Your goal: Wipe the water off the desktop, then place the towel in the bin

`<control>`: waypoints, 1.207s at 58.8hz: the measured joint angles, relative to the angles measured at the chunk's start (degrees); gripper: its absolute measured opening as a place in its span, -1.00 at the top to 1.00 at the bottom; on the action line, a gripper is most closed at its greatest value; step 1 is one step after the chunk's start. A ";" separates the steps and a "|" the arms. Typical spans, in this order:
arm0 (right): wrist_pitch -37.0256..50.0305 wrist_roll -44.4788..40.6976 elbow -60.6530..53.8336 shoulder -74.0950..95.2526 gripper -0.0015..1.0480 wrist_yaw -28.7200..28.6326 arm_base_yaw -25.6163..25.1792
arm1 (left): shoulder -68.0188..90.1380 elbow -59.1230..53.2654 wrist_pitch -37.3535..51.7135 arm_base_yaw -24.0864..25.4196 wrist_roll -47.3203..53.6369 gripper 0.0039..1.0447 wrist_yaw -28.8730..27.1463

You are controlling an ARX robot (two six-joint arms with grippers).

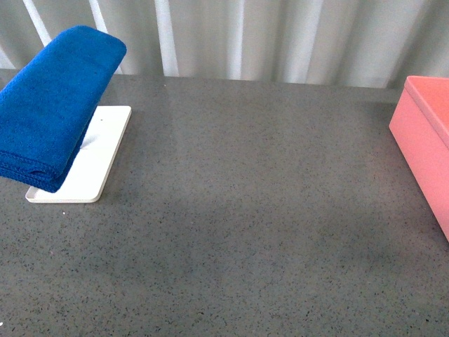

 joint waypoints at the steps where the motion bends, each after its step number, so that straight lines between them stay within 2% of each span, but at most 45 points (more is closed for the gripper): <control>1: 0.00 0.00 0.00 0.00 -0.86 0.00 0.00 | 0.00 0.00 0.00 0.00 0.00 -0.88 0.00; 21: 0.00 0.00 0.00 0.00 -0.86 0.00 0.00 | 0.00 0.00 0.00 0.00 0.00 -0.88 0.00; 25: 0.00 0.00 0.00 0.00 -0.86 0.00 0.00 | 4.50 3.02 -8.63 -2.34 -5.14 -0.88 -6.84; 28: 0.00 0.00 0.00 0.00 -0.86 0.00 0.00 | 11.08 5.97 -13.86 -3.41 -10.54 -0.88 -9.73; 30: 0.00 0.00 0.00 0.00 -0.86 0.00 0.00 | 17.14 7.15 -12.94 -3.32 -14.60 -0.88 -8.85; 35: 0.00 0.02 0.00 0.02 -0.86 0.02 0.00 | 29.22 10.80 -4.02 -1.44 -15.02 -0.88 -5.49; 37: 0.00 0.00 -0.02 0.00 -0.86 0.00 0.00 | 34.64 13.88 -0.50 -0.09 -14.21 -0.88 -3.52; 43: 0.00 0.00 0.00 0.00 -0.86 0.00 0.00 | 48.72 24.37 0.66 3.78 -13.92 -0.88 3.45; 47: 0.00 0.00 0.00 0.00 -0.86 0.00 0.00 | 58.58 32.17 0.87 5.03 -11.52 -0.88 3.67; 56: 0.00 0.00 0.00 0.00 -0.86 -0.02 0.00 | 77.79 50.90 -5.38 5.25 -2.80 -0.88 2.34; 71: 0.00 0.00 0.00 0.00 -0.86 0.00 0.00 | 96.26 71.67 -11.58 4.35 5.68 -0.88 -2.82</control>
